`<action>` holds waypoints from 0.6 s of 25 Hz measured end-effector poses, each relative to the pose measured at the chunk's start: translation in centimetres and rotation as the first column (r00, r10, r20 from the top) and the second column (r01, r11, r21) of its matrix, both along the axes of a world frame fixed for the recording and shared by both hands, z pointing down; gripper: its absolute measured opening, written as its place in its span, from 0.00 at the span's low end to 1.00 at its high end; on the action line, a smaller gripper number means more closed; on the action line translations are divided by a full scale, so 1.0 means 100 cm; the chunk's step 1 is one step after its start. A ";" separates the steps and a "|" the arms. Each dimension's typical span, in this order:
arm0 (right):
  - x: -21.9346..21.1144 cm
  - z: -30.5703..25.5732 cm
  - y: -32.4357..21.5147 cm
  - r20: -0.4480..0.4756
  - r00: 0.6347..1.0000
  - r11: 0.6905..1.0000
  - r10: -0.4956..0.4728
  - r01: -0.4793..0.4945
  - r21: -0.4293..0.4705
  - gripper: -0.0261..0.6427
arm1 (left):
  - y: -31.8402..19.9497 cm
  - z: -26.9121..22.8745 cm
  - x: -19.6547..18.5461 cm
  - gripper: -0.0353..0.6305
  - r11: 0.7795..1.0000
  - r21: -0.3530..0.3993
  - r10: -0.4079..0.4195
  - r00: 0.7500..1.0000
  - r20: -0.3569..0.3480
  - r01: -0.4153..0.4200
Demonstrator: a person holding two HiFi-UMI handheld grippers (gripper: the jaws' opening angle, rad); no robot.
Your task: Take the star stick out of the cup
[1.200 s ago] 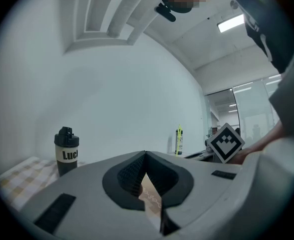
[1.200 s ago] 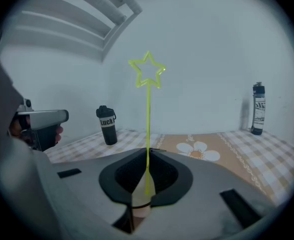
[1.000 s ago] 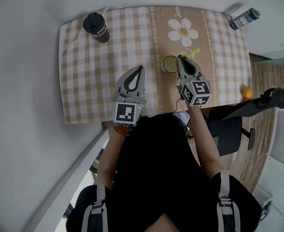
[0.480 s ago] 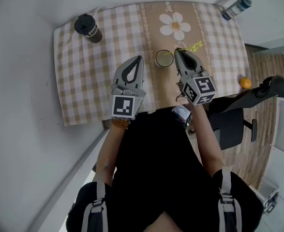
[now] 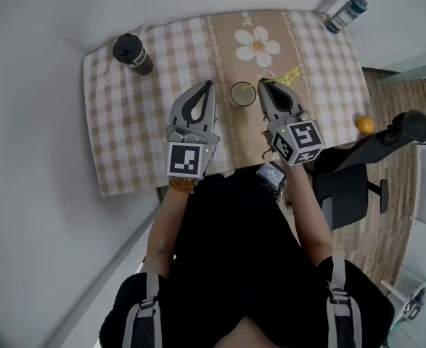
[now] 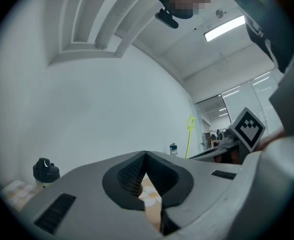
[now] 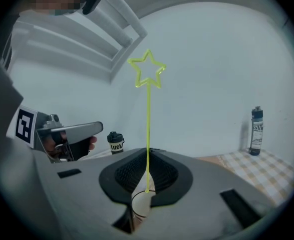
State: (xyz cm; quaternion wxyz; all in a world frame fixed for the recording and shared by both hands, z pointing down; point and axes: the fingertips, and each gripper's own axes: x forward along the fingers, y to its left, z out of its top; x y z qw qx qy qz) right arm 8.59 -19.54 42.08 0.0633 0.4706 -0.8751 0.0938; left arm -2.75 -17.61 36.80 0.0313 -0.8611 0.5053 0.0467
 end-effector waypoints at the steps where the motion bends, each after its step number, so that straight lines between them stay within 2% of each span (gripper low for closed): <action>1: -0.001 -0.002 0.001 0.000 1.000 1.000 -0.004 0.004 0.001 0.06 | 0.000 -0.003 0.001 0.06 1.000 0.004 0.003 1.000 -0.002 -0.003; 15: -0.006 0.003 0.010 -0.021 1.000 1.000 -0.006 0.006 -0.019 0.06 | 0.004 0.000 0.008 0.06 0.999 -0.011 0.031 1.000 -0.007 -0.031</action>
